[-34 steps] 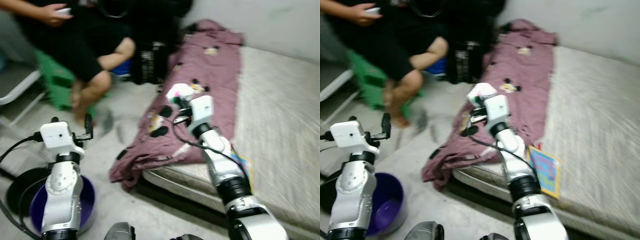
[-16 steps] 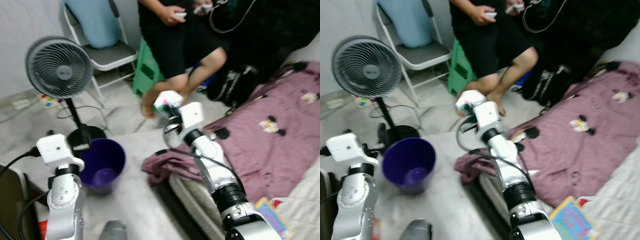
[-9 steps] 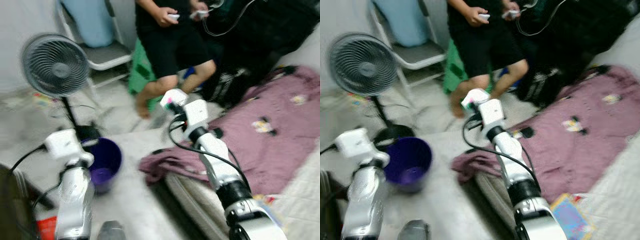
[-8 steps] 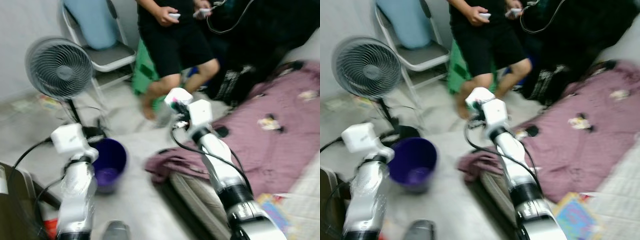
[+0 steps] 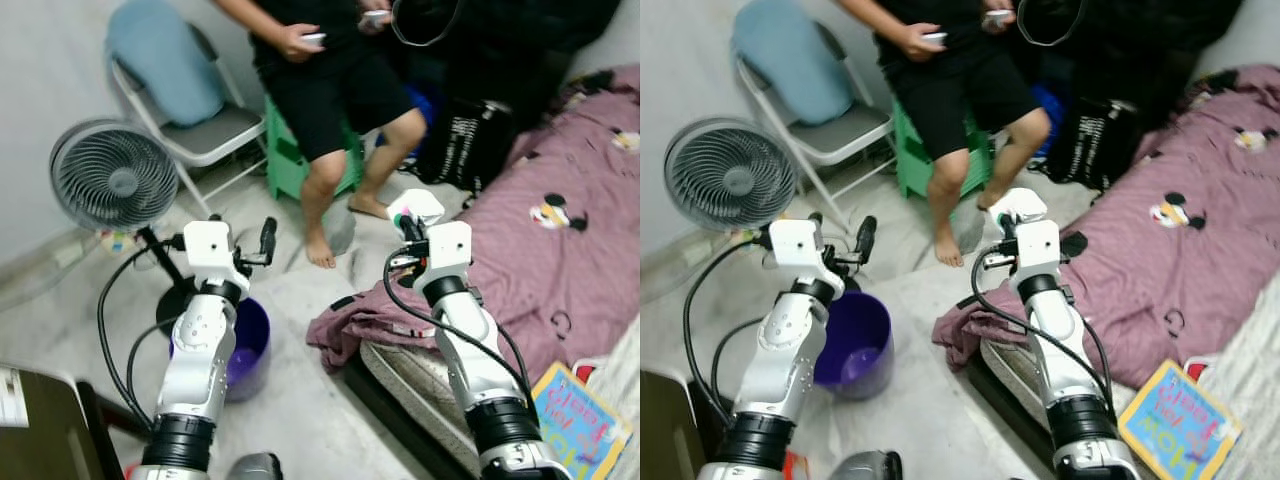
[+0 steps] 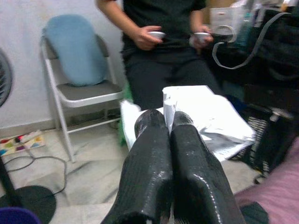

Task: Clean up the room

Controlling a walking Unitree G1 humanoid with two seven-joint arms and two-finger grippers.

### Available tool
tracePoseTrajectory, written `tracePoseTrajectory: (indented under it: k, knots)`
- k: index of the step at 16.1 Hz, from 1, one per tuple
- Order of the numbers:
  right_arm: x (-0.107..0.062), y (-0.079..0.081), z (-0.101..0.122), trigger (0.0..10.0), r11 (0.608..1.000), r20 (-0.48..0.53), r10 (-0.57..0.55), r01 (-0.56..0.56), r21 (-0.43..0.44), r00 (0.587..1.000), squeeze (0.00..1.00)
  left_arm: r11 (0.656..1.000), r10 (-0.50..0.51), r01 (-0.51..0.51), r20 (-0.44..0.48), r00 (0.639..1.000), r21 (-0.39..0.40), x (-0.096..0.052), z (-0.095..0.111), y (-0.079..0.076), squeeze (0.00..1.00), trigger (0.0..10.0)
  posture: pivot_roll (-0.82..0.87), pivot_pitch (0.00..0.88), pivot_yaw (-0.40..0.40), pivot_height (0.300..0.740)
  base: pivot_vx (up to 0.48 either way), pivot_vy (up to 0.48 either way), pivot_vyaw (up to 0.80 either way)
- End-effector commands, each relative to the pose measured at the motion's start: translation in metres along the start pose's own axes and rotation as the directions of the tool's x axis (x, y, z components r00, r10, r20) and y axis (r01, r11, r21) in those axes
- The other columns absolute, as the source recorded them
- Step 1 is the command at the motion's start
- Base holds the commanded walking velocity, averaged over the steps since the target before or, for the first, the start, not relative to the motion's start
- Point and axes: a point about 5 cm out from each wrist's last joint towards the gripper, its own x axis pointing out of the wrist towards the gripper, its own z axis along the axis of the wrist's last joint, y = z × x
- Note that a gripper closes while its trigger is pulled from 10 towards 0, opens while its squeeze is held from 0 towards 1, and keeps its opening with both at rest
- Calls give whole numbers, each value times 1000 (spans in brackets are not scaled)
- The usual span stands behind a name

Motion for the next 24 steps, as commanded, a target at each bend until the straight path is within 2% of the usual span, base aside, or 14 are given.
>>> tracePoseTrajectory:
  k: [1,3,6,11,19,24]
  knots:
    - [2,10,3,10000,999,9,41,-41,5,999,0,1000,18,-18,-6,1000,18,-4,0,7,0,10000,-23,0,81,740,0,0,794]
    - [4,20,3,10000,997,-3,70,-70,25,998,0,998,52,-51,-35,998,42,-22,-7,20,0,10000,34,0,54,740,0,0,794]
    - [10,25,4,10000,996,-4,91,-91,13,996,0,994,98,-96,-38,994,53,-32,-9,28,0,10000,53,0,27,740,0,0,796]
    - [11,25,7,10000,992,-2,127,-127,6,992,0,993,111,-110,-23,994,39,-25,-6,24,0,10000,40,9,13,740,0,0,800]
    - [11,21,8,10000,992,-2,123,-123,-21,992,0,994,103,-102,-31,994,40,-21,-6,21,0,10000,20,24,18,740,0,0,665]
    - [12,23,9,10000,991,-3,133,-133,-24,991,0,993,114,-113,-24,993,36,-22,-4,22,0,10000,29,36,10,740,0,0,800]
